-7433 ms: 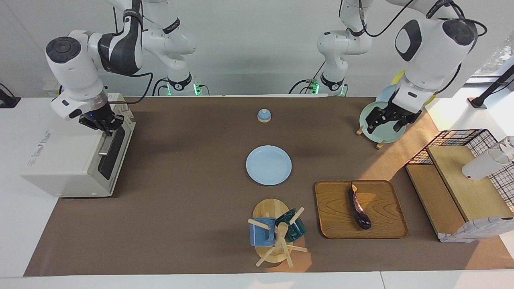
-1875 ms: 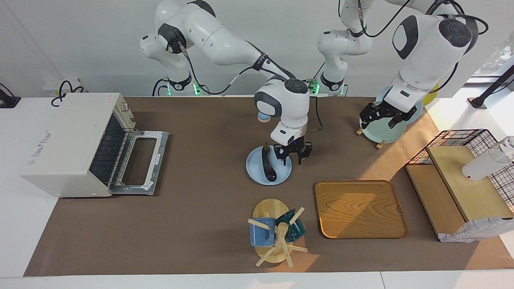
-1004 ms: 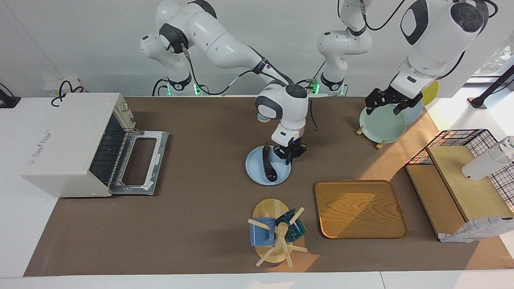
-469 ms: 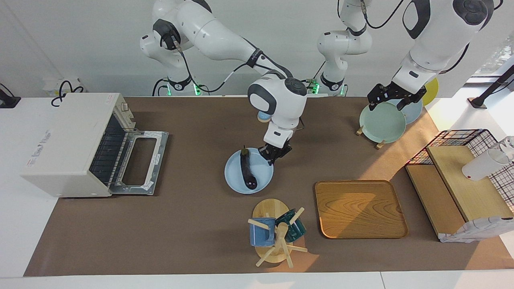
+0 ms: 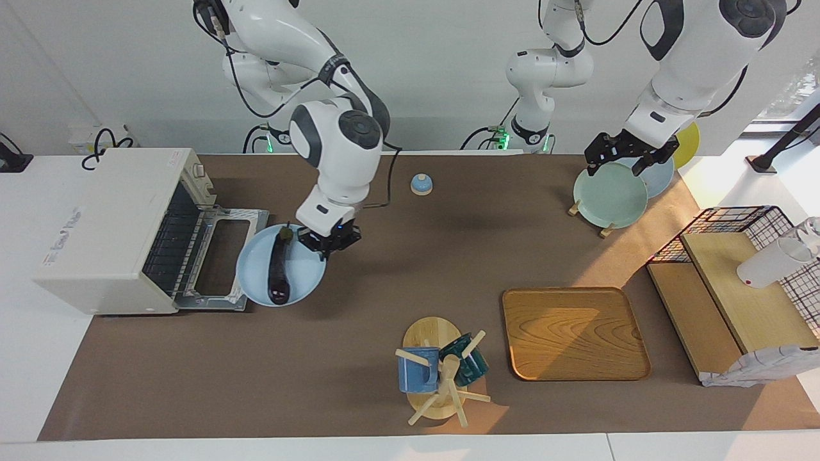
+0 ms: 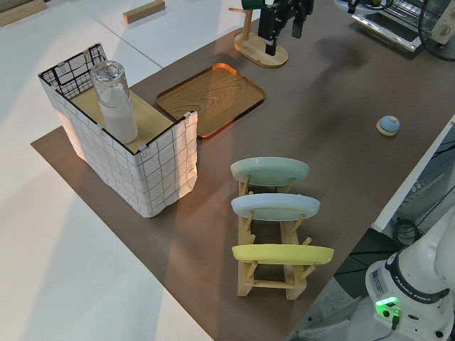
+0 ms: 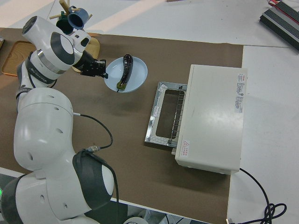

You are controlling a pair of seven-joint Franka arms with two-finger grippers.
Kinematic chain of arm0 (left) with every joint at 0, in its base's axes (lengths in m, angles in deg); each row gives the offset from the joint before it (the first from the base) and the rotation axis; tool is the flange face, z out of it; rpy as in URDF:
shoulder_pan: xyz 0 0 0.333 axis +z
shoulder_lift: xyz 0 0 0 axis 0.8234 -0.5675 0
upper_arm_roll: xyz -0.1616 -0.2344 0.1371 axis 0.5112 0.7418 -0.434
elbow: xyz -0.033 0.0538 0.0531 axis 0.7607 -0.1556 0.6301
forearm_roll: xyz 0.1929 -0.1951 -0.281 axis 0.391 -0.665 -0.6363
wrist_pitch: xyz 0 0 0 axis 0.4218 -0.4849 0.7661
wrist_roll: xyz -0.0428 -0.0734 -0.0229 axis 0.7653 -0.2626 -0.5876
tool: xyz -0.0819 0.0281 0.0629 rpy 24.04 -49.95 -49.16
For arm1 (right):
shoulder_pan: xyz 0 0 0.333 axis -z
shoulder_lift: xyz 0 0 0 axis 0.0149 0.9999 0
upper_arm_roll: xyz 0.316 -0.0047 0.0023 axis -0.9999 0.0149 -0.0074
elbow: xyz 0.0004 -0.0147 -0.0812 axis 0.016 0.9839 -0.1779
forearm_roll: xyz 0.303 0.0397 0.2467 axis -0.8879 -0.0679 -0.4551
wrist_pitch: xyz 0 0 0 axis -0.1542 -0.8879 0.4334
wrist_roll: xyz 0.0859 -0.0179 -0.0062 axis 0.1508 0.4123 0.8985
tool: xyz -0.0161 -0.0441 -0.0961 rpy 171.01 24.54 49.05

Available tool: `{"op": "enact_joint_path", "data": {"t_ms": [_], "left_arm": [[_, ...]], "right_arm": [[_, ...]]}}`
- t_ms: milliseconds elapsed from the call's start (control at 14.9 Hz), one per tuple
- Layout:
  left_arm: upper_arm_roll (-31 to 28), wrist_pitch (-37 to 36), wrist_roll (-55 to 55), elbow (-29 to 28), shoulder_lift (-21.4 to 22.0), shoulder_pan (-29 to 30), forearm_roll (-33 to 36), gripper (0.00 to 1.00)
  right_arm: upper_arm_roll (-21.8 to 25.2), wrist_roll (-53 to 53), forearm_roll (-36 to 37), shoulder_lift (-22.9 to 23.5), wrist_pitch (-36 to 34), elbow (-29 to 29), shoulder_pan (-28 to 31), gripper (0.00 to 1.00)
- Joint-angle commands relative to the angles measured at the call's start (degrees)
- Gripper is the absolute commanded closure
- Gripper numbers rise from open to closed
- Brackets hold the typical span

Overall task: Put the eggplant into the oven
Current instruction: 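Carry the eggplant with the right gripper toward the open oven, then lower the eggplant into the oven and open the right gripper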

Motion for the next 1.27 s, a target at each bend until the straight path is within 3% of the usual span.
{"op": "enact_joint_path", "data": {"t_ms": [0, 335, 536, 938, 1004, 1071, 1205], "left_arm": [[0.8, -1.1, -0.6, 1.0, 0.2, 0.9, 1.3, 0.00], [0.8, 0.9, -0.6, 0.3, 0.3, 1.0, 1.3, 0.00], [0.8, 0.7, -0.6, 0.3, 0.3, 1.1, 1.3, 0.00], [0.9, 0.4, -0.6, 0.3, 0.3, 1.5, 1.3, 0.00], [0.8, 0.3, -0.6, 0.3, 0.3, 1.5, 1.3, 0.00], [0.9, 0.3, -0.6, 0.3, 0.4, 1.5, 1.3, 0.00], [0.8, 0.8, -0.3, 0.2, 0.6, 1.4, 1.3, 0.00]], "right_arm": [[-0.8, 2.1, -3.8, -11.5, 4.5, 15.5, 5.8, 1.00], [-0.8, 15.4, -6.8, -11.9, 5.3, 17.7, 18.5, 1.00], [-0.7, 23.1, -8.5, -12.5, 10.7, 21.5, 23.9, 1.00], [-0.7, 27.4, -10.3, -13.7, 17.3, 26.6, 27.2, 1.00], [-0.7, 27.7, -10.3, -13.6, 18.4, 26.7, 27.5, 0.92], [-0.7, 27.6, -10.3, -13.5, 18.5, 26.7, 27.5, 0.67], [-0.8, 27.6, -10.4, -13.3, 17.8, 26.0, 27.2, 0.41]]}}
